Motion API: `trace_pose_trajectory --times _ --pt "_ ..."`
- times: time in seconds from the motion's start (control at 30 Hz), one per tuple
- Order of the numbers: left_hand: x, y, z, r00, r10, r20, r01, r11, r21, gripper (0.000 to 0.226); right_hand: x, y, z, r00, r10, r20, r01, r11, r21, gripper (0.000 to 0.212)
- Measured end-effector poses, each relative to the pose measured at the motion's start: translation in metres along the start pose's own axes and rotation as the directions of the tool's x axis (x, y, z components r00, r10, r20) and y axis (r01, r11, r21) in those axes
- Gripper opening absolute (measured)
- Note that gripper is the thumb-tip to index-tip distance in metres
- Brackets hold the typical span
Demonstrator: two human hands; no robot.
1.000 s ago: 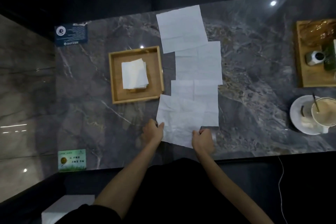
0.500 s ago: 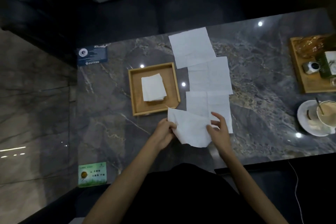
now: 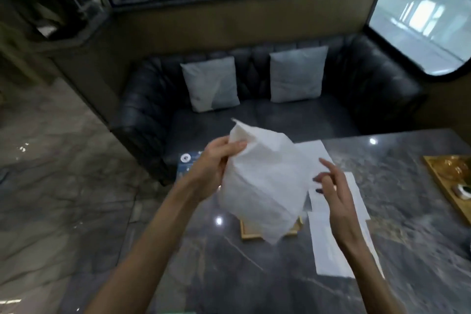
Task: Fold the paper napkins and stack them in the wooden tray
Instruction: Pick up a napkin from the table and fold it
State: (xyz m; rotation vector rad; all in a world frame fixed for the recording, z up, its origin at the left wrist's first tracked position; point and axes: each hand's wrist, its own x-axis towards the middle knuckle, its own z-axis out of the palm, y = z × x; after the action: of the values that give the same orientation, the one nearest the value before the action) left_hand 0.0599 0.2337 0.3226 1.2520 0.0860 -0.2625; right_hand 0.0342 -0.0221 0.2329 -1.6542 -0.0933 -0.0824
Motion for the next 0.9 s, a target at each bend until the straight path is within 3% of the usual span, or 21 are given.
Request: trace_pose_trajectory --times 0.1,0.17,0.23,0.3,0.33,0.4,0.47,0.6,0.67,0.73,0.9 --pt "-0.010 0.074 0.002 0.989 0.035 0.141 -0.066 0.972 0.223 0.016 0.043 -0.056 0.032 0.988 -0.055 0.142 0.067 0.994 -0.081 0.062" --pt "-0.016 0.118 0.008 0.973 0.007 0.231 -0.089 0.934 0.347 0.014 0.069 -0.099 0.050 0.946 -0.035 0.321 0.034 0.999 0.007 0.066" --pt "-0.019 0.156 0.009 0.965 0.015 0.263 -0.130 0.896 0.425 0.014 0.085 -0.133 0.062 0.894 -0.051 0.445 0.011 0.996 0.093 0.044" --pt "-0.022 0.188 0.004 0.958 0.063 0.279 -0.178 0.895 0.409 0.022 0.092 -0.155 0.068 0.886 -0.119 0.448 0.058 0.987 0.148 0.023" --pt "-0.021 0.198 0.000 0.954 0.110 0.280 -0.205 0.920 0.334 0.026 0.094 -0.162 0.069 0.897 -0.147 0.417 0.071 0.979 0.193 0.020" --pt "-0.018 0.204 -0.011 0.961 0.231 0.154 -0.235 0.972 0.003 0.035 0.099 -0.173 0.068 0.921 -0.170 0.350 0.069 0.956 0.284 0.023" --pt "-0.015 0.185 -0.020 0.964 0.266 0.010 -0.248 0.912 -0.327 0.047 0.103 -0.180 0.063 0.945 -0.159 0.285 0.060 0.942 0.329 0.026" --pt "-0.011 0.111 -0.026 0.993 0.077 0.095 -0.026 0.889 -0.457 0.072 0.111 -0.173 0.042 0.970 -0.078 0.231 -0.009 0.934 0.357 0.024" --pt "-0.007 0.094 -0.014 0.995 0.016 0.099 0.022 0.928 -0.372 0.076 0.114 -0.167 0.028 0.970 -0.045 0.239 -0.040 0.940 0.339 0.023" --pt "0.000 0.094 -0.001 0.998 0.055 -0.037 -0.060 0.988 -0.142 0.067 0.120 -0.163 0.015 0.971 -0.006 0.237 -0.063 0.957 0.283 0.026" --pt "0.022 0.117 0.025 0.968 0.171 -0.185 -0.127 0.965 0.230 0.040 0.153 -0.166 -0.021 0.969 0.028 0.246 -0.049 0.996 0.079 0.024"
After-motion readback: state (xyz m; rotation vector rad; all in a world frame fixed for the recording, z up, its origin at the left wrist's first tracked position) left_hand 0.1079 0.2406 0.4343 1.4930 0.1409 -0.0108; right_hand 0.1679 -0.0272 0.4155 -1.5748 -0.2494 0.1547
